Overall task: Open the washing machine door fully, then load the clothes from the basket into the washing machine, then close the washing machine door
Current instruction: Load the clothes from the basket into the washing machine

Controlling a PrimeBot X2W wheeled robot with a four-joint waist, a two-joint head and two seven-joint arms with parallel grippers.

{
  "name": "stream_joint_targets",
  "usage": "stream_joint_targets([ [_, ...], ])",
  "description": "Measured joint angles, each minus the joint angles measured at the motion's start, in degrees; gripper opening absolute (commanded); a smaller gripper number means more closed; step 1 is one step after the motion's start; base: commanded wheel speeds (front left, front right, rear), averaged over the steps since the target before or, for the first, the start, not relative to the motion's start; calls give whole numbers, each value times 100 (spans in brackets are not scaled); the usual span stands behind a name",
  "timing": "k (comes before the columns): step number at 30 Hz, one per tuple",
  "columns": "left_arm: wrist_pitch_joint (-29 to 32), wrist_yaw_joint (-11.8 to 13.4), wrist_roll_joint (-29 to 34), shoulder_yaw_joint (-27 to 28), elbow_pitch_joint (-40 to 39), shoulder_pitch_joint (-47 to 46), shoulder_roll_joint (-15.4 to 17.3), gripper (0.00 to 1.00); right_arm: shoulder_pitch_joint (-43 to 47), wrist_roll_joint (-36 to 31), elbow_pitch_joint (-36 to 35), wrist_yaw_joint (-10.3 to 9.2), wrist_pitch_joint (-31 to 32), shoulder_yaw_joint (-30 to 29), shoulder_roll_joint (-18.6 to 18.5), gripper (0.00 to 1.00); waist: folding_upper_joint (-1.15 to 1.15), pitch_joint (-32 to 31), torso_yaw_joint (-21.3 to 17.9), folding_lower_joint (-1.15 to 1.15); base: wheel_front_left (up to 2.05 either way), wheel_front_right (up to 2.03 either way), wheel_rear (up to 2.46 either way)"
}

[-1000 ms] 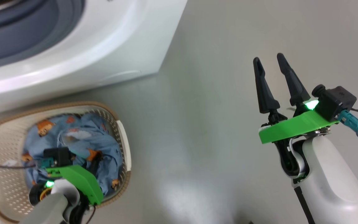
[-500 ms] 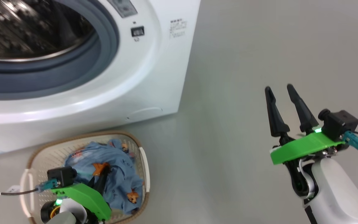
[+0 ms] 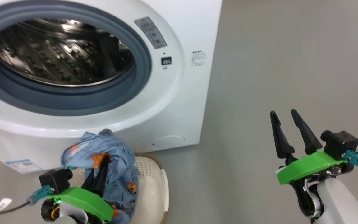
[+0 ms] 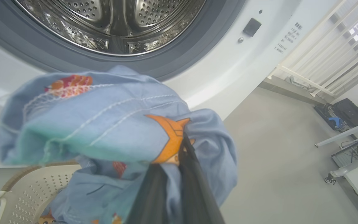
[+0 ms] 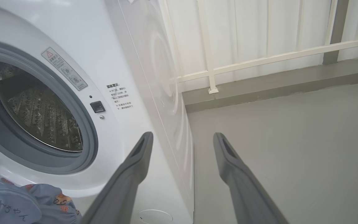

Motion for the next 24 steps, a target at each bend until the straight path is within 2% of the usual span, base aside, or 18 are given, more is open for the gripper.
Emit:
stream_joint_targets([
  [7,-7,436,657,715,-1258,598,-90,0,203,105,35,0,0,77,-157,100,0,-438,196,0,0,0,0],
  [16,-8,1059,1423,969,-2406,1117,58,0,392,183,42,0,1,123,-207,100,0,-792,353,0,0,0,0],
  [24,-8,1292,1708,1006,-2819,1307,81,0,393,191,41,0,0,151,-281,100,0,-843,334,0,0,0,0],
])
